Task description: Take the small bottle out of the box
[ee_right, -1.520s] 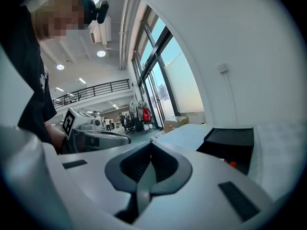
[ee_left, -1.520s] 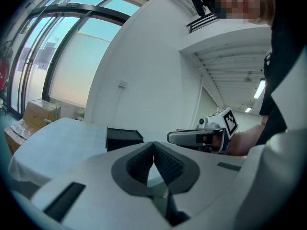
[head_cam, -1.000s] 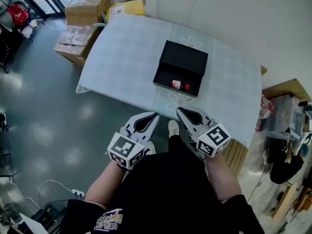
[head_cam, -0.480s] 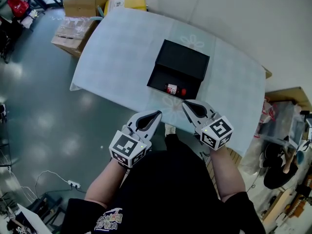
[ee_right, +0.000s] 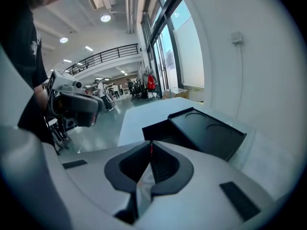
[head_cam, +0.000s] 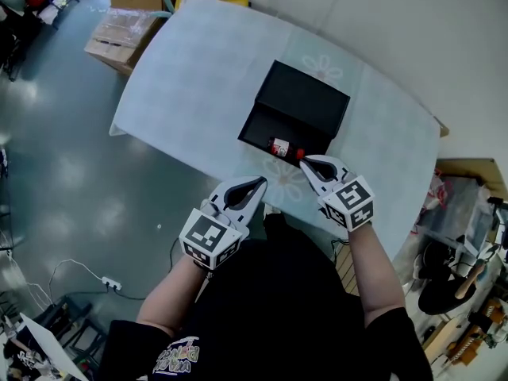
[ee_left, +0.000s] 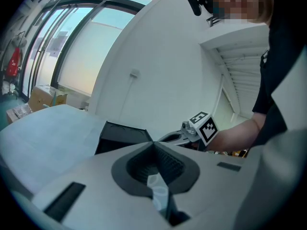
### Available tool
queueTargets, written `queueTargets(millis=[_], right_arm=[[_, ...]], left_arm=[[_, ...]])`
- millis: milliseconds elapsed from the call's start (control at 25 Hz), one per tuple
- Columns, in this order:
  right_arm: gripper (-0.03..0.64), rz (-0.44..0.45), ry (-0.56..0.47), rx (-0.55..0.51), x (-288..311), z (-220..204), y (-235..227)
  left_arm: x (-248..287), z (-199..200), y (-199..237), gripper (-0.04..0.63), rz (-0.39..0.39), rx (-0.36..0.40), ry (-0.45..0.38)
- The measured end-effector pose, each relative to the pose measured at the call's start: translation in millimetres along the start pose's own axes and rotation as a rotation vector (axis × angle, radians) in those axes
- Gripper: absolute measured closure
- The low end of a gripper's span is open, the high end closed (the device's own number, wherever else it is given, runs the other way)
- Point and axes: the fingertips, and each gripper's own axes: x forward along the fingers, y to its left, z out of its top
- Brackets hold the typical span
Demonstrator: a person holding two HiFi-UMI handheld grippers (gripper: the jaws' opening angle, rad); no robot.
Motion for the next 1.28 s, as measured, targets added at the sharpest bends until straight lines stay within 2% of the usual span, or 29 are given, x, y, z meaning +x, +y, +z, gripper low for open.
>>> queueTargets(millis=[160,280,560,800,1000,1280], right_arm=[[0.591,0.014,0.079,-0.058,9,-13,-11],[0.522,0.018,0.155,-0.122,17,-24,-19],[0.479,0.038,0.342,-0.322,35,-49,-31],[0.444,0.084,0.494,-0.431,49,-68,-40],[0.423,0.152,0.592,-0.477,54,-82,-39],[0.443,0.157,0.743,-0.623,60,-100,-45]], left_arm=[[7,0,-1,0.566,0.004,-0.008,0.003],[12,-1,0,0.566,0.008,-0.01,0.005],[13,-3,5,0.567,0.038,-0.033,0.011],[11,-7,8,0.566,0.057,-0.044,0.017],[10,-9,9,0.566,0.071,-0.055,0.02],[7,-12,12,0.567,0.088,-0.066,0.019]])
